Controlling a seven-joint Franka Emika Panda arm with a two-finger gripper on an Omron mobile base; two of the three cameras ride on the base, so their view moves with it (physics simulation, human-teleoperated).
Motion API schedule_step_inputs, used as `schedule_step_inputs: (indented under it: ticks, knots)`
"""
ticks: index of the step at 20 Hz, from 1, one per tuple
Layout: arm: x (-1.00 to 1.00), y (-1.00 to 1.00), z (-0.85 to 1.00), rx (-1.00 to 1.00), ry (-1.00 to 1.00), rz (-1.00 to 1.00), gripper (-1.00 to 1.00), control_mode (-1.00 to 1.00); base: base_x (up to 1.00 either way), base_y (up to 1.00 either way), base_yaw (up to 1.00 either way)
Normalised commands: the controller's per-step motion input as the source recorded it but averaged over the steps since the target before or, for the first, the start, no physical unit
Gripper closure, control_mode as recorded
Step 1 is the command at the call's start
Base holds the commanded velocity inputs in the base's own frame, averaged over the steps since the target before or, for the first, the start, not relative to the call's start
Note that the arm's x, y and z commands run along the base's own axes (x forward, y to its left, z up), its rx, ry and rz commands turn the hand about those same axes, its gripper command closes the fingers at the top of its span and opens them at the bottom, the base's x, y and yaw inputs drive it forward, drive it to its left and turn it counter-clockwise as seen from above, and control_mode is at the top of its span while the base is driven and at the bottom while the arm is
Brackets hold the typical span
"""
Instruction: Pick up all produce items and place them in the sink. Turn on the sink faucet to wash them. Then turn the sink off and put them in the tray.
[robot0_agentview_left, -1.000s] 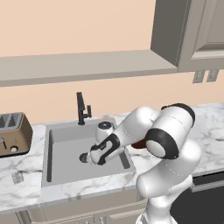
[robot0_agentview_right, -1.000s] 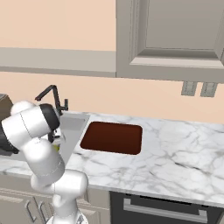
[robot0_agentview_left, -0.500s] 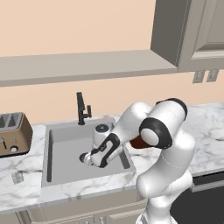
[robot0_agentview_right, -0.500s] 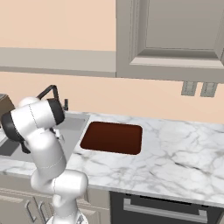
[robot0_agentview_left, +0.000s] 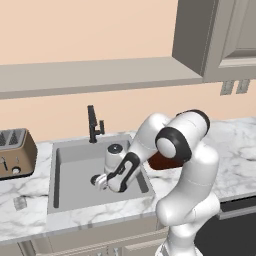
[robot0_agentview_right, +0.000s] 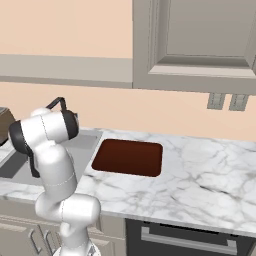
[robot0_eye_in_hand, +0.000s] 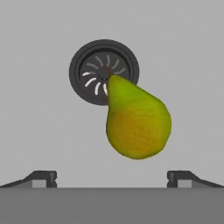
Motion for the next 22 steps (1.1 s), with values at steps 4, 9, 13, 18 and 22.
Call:
schedule_step_inputs:
  ticks: [4, 9, 13, 18, 22]
  knots:
    - [0.02, 0.00, 0.00, -0.02, -0.01, 0.00, -1.00, -1.00, 0.00, 0.00, 0.00]
    - [0.14, 0.02, 0.00, -0.02, 0.00, 0.00, -1.00, -1.00, 0.00, 0.00, 0.00]
    - [0.14, 0.00, 0.00, -0.01, 0.00, 0.00, -1.00, -1.00, 0.00, 0.00, 0.00]
    - [0.19, 0.01, 0.00, -0.02, 0.00, 0.00, -1.00, -1.00, 0.00, 0.00, 0.00]
    - [0.22, 0.01, -0.04, -0.01, 0.00, 0.00, -1.00, -1.00, 0.00, 0.00, 0.00]
